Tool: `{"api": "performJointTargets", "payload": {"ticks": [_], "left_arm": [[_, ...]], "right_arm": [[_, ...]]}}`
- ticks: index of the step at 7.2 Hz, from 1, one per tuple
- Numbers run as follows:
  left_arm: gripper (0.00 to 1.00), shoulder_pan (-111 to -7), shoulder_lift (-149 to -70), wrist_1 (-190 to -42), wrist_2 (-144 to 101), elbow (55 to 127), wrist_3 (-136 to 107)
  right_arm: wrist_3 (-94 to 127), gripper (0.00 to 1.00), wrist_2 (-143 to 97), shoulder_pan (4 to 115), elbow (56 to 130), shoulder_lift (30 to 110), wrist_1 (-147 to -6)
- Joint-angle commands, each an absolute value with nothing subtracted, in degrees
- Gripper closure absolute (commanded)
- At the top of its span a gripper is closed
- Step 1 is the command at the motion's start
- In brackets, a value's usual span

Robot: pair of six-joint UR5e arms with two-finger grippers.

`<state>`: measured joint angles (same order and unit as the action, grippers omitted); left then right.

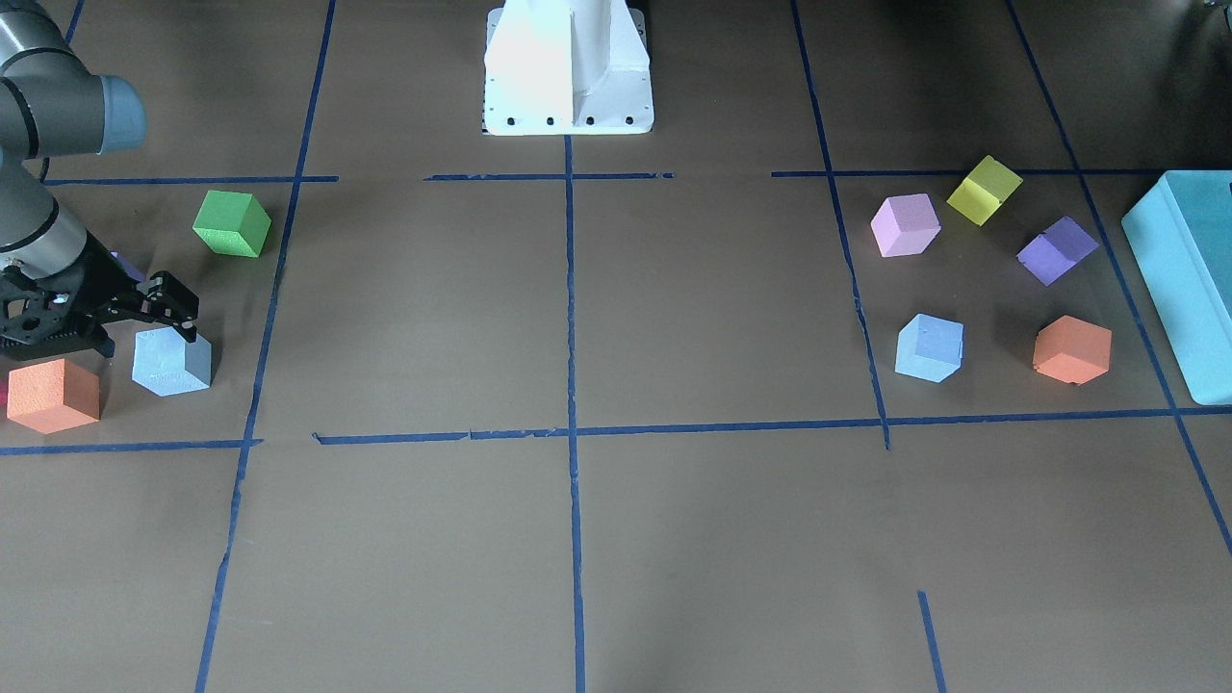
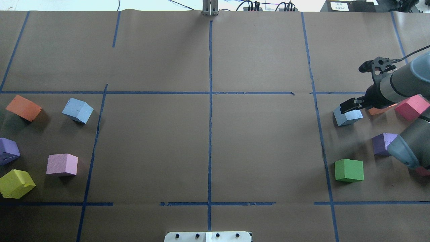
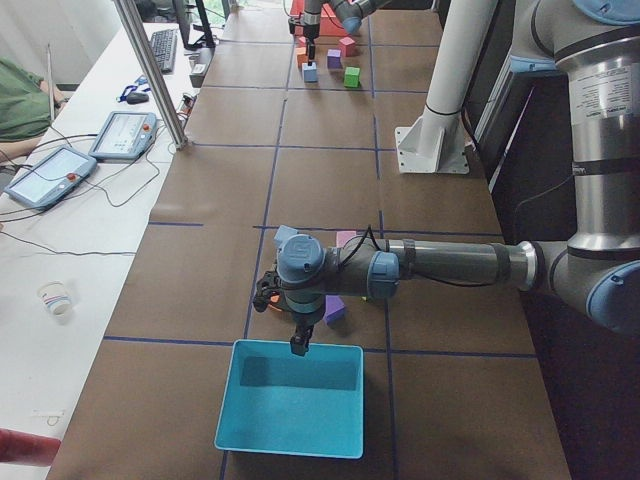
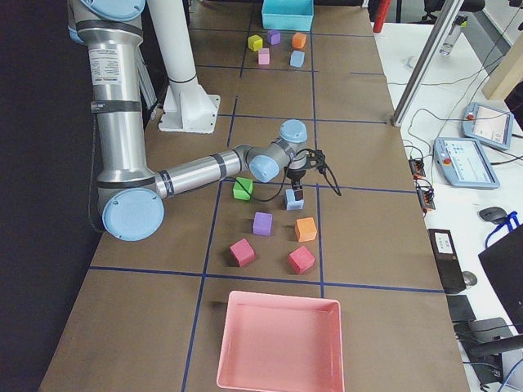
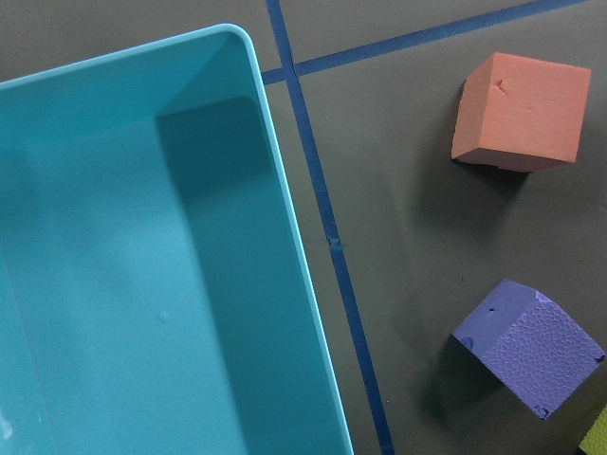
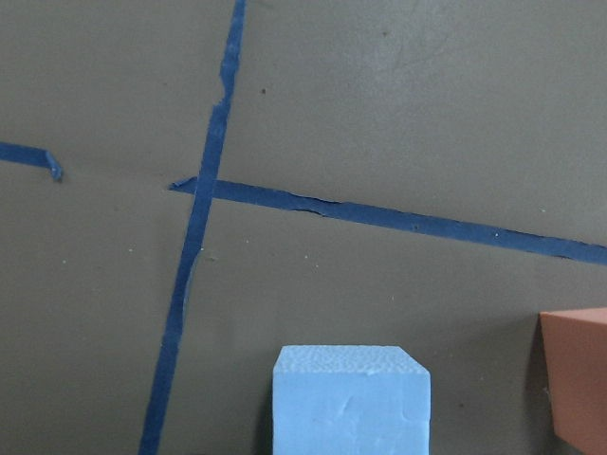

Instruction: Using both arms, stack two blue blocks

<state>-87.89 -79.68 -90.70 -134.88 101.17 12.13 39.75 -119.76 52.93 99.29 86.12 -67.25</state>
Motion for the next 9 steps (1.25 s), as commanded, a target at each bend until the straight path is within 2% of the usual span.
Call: {"api": "performJointTargets", "payload": {"ticks": [1, 3, 4, 5, 6, 7, 9], "left_arm": [[0.00, -87.89, -79.72, -90.70, -134.91, 101.25, 12.13], [0.00, -87.89, -79.72, -90.70, -134.91, 101.25, 12.13], [0.00, -87.89, -79.72, -90.70, -134.83, 101.25, 12.13], [0.00, -87.89, -79.72, -90.70, -134.91, 101.25, 12.13], [0.00, -87.89, -79.72, -90.70, -134.91, 101.25, 12.13], [0.00, -87.89, -79.72, -90.70, -134.91, 101.25, 12.13], [0.00, -87.89, -79.72, -90.70, -134.91, 101.25, 12.13]], "right_arm": [[39.73, 0.00, -119.00, 51.77, 97.48, 86.04, -67.24], [39.81, 0.00, -118.22, 50.02, 95.28, 86.04, -67.24], [39.81, 0.04, -118.21, 49.49, 94.40, 85.52, -67.24], [39.81, 0.34, -118.30, 49.40, 94.13, 84.56, -67.32], [39.99, 0.56, -118.47, 49.39, 94.22, 83.94, -67.41], [40.51, 0.68, -118.91, 49.39, 94.91, 82.20, -68.11], [45.32, 0.68, -118.83, 47.83, 94.92, 70.12, -81.31]]}}
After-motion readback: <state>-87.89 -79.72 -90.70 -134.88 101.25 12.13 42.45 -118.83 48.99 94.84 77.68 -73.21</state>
